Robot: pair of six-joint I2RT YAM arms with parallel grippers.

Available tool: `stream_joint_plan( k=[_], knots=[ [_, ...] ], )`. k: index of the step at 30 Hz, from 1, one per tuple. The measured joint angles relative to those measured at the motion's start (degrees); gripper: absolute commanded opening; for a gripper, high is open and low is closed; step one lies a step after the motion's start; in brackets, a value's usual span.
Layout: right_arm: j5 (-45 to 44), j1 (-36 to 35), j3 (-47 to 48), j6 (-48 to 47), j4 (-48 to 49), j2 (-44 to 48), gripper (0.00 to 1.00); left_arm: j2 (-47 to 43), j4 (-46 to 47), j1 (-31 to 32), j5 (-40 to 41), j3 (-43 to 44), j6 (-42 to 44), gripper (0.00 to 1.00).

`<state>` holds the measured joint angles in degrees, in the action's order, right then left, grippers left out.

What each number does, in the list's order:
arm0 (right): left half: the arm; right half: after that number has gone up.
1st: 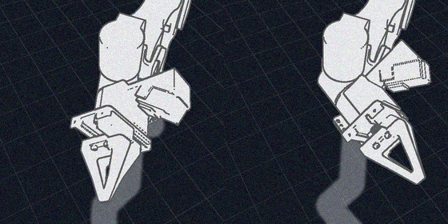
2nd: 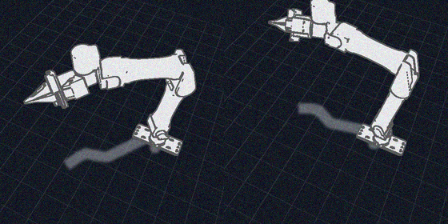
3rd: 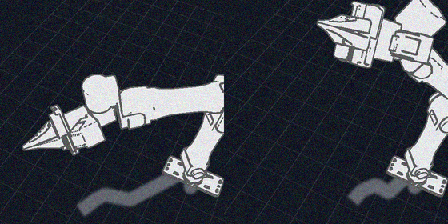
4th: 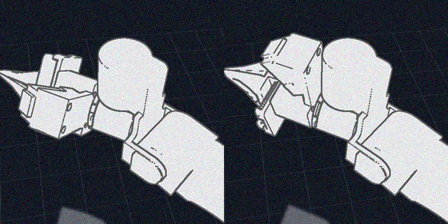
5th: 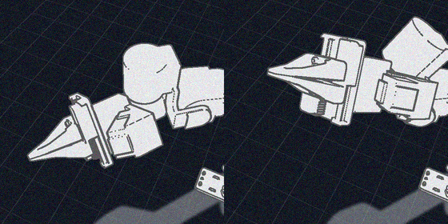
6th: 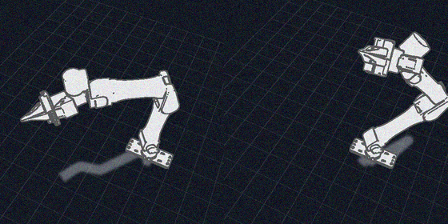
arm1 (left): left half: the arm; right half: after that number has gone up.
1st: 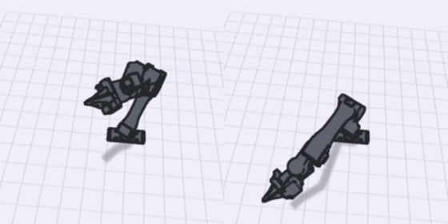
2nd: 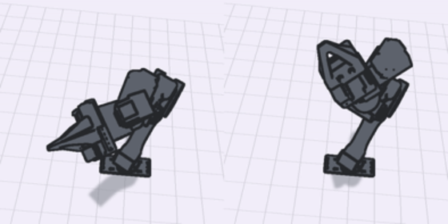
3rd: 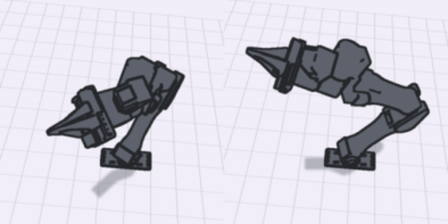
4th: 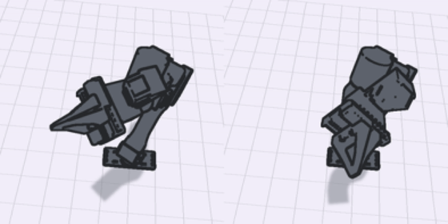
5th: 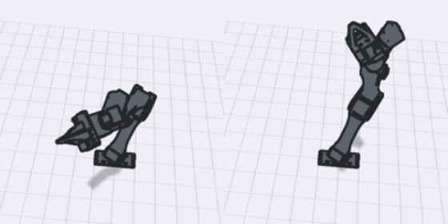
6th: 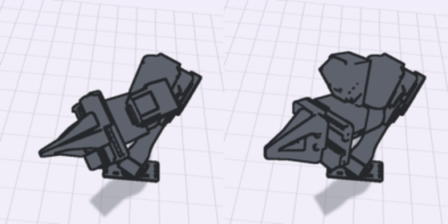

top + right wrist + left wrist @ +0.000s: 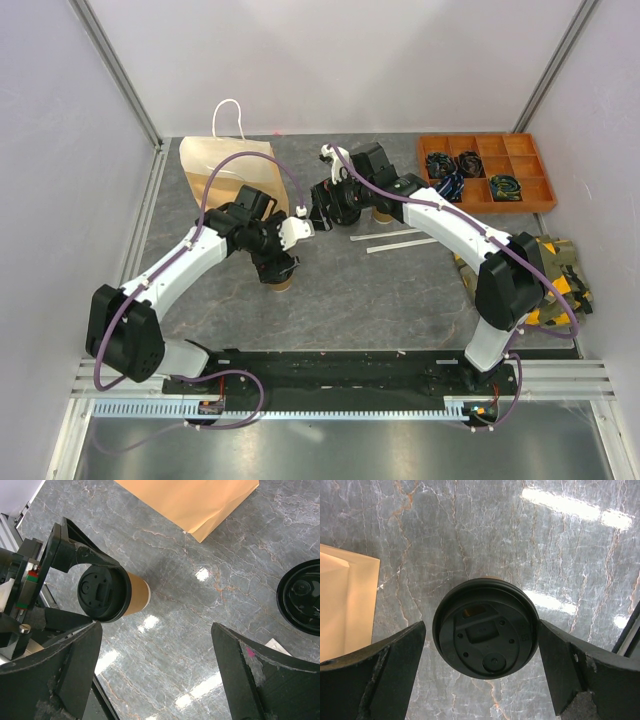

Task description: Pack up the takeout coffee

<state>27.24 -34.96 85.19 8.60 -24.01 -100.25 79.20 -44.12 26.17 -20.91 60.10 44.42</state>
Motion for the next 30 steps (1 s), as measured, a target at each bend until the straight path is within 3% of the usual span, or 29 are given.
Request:
stream_joint_plan(
  k=[6, 19, 25, 30],
  knots=[
    [0.07, 0.00, 0.00, 0.00, 0.00, 0.00, 0.98, 0.04, -0.72, 0.00, 0.02, 0.00, 0.00, 0.97],
    [0.07, 0.35, 0.28, 0.17, -0.07, 0.00, 0.98, 0.26, -3.30, 0.00, -0.39, 0.85, 0.02, 0.73],
    [-0.35, 0.96, 5.79, 1.01, -0.52, -0.59, 0.98, -1.44, -9.64, 0.00, -2.93, 9.94, -0.15, 0.62],
    [-4.24, 1.73, 16.48, 2.69, 1.27, -4.09, 0.98, -5.68, -12.90, 0.02, -6.73, 18.91, -1.36, 0.61]
  ],
)
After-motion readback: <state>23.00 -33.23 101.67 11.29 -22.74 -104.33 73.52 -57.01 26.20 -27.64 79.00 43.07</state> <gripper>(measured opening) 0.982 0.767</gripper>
